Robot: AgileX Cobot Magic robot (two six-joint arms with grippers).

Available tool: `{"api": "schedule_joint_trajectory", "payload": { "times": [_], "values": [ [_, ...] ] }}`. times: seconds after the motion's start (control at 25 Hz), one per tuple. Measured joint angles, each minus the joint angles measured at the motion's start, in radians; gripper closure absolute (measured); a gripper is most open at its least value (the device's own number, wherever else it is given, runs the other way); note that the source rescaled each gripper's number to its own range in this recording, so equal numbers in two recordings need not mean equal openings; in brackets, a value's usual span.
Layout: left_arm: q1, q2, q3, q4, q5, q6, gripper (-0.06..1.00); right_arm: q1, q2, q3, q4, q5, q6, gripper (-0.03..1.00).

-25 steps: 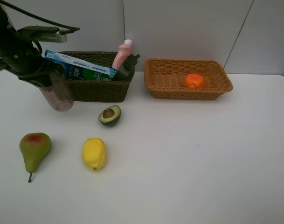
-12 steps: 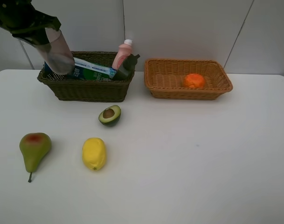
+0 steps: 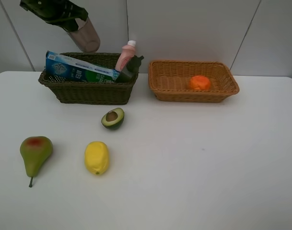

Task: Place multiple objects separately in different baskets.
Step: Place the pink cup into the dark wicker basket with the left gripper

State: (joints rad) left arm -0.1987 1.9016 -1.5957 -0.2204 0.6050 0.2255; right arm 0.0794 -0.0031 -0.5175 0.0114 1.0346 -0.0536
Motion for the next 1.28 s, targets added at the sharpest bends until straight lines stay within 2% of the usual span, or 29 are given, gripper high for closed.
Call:
{"api": "schedule_joint_trajectory", "payload": {
  "times": [0.56,1.0,1.28],
  "values": [
    [-0.039,0.184,0.000,0.002,-0.260,0.074,0.94,0.000,0.000,0.000,0.000,0.000,0.000,-0.03],
    [-0.039,0.227,-0.001,0.002,-0.317,0.080,0.94,0.000,0.000,0.000,0.000,0.000,0.000,-0.03],
    [-0.045,0.229,-0.001,0.002,-0.319,0.080,0.94,0.000,0.000,0.000,0.000,0.000,0.000,-0.03]
  ]
}}
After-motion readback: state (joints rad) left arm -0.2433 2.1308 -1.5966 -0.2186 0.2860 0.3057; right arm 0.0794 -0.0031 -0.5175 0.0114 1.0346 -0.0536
